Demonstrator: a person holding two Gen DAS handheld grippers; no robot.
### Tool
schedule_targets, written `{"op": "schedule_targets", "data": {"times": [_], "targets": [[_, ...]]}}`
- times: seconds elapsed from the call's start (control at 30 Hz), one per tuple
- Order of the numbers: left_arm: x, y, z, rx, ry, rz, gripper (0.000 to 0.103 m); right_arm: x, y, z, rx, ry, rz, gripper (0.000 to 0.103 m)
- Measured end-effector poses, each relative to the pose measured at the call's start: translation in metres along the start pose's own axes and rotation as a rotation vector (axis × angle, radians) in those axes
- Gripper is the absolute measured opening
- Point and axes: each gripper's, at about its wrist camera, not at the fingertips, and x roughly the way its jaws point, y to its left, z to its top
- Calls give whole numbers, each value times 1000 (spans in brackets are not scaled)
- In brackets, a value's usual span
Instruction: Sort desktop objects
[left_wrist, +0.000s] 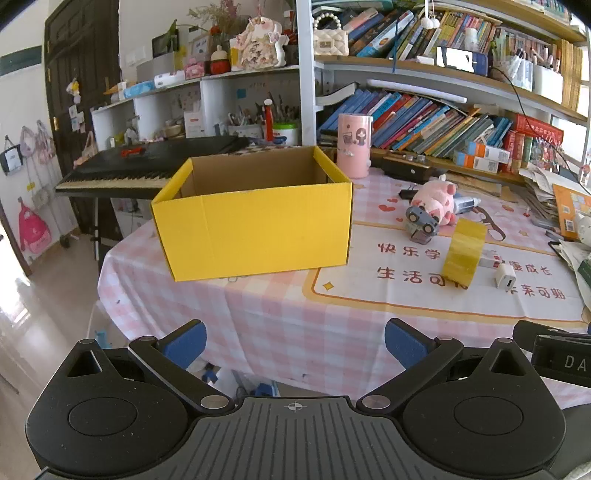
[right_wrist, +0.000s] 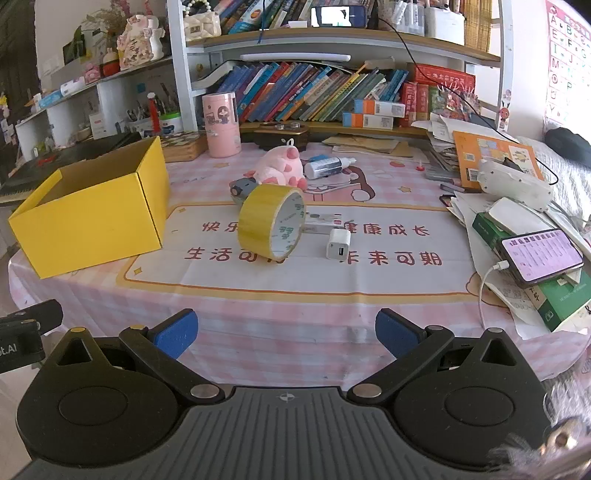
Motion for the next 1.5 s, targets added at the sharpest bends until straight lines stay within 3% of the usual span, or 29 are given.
{"op": "schedule_targets", "data": {"times": [1.5], "targets": [[-3,-4,1,4,16,-50,103,-3,-2,1,2,9,10,103]]}}
